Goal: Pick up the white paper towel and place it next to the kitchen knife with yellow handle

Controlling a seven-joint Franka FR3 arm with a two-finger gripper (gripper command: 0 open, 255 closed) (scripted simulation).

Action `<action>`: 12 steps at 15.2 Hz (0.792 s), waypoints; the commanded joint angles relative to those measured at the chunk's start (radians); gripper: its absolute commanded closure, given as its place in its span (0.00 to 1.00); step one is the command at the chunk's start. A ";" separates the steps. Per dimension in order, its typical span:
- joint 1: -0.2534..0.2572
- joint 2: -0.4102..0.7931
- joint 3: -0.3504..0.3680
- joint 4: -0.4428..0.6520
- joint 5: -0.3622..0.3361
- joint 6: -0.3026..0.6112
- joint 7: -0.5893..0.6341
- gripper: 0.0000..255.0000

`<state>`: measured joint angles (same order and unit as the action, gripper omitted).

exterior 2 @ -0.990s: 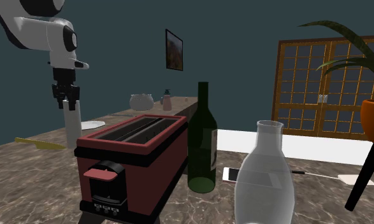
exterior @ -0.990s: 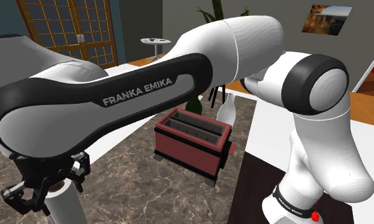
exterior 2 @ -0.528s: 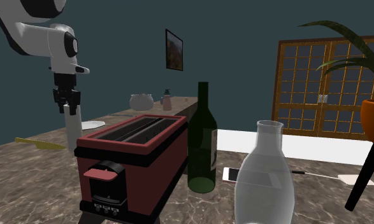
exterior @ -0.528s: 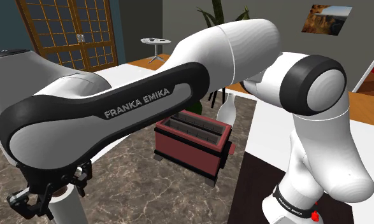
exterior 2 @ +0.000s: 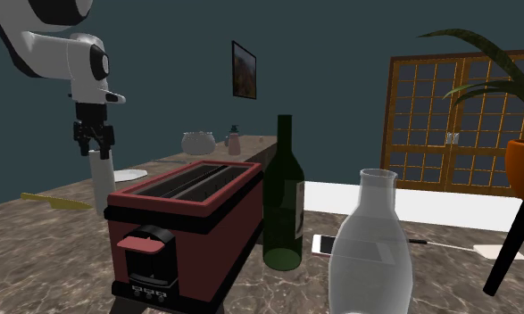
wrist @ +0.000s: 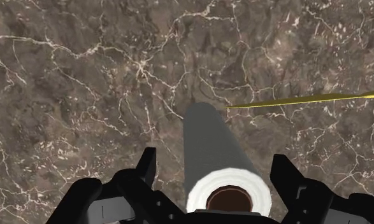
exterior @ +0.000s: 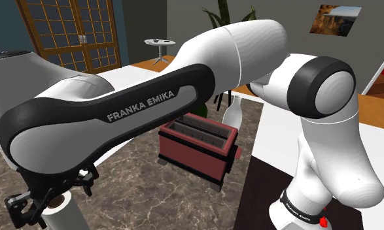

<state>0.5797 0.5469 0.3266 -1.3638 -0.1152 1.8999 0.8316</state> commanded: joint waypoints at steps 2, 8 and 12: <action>0.000 -0.006 0.001 0.025 0.002 -0.030 -0.002 0.00; 0.004 -0.014 0.003 0.107 0.006 -0.120 -0.006 0.00; 0.004 -0.013 0.003 0.107 0.006 -0.120 -0.006 0.00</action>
<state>0.5834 0.5333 0.3300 -1.2566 -0.1094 1.7804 0.8259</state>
